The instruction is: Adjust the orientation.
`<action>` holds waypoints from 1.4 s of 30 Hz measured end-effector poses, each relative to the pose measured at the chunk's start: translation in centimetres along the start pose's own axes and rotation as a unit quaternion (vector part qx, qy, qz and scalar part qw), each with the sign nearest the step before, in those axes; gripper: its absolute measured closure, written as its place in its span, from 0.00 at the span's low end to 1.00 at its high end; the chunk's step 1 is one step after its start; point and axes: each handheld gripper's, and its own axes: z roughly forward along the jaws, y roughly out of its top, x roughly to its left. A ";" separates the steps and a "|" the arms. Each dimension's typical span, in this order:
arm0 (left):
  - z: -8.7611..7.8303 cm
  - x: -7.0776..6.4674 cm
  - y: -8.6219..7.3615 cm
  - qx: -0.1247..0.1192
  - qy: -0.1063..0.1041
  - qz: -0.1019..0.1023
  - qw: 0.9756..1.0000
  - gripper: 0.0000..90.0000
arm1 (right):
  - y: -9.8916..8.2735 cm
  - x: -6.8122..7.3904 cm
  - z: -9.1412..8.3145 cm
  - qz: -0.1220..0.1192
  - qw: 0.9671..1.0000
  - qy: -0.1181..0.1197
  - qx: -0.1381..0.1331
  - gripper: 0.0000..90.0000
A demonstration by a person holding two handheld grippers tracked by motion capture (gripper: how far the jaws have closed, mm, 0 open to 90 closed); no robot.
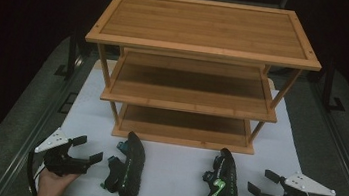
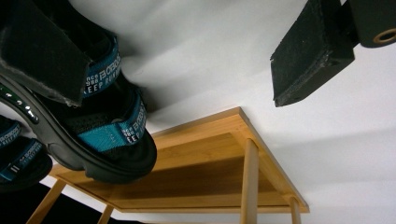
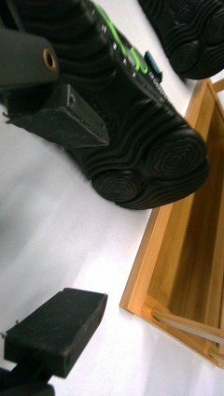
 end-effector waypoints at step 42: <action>0.1 -0.8 0.0 0.000 -0.013 0.019 1.000 0.05 | 5.5 7.2 3.6 -0.127 0.989 0.059 0.041 0.88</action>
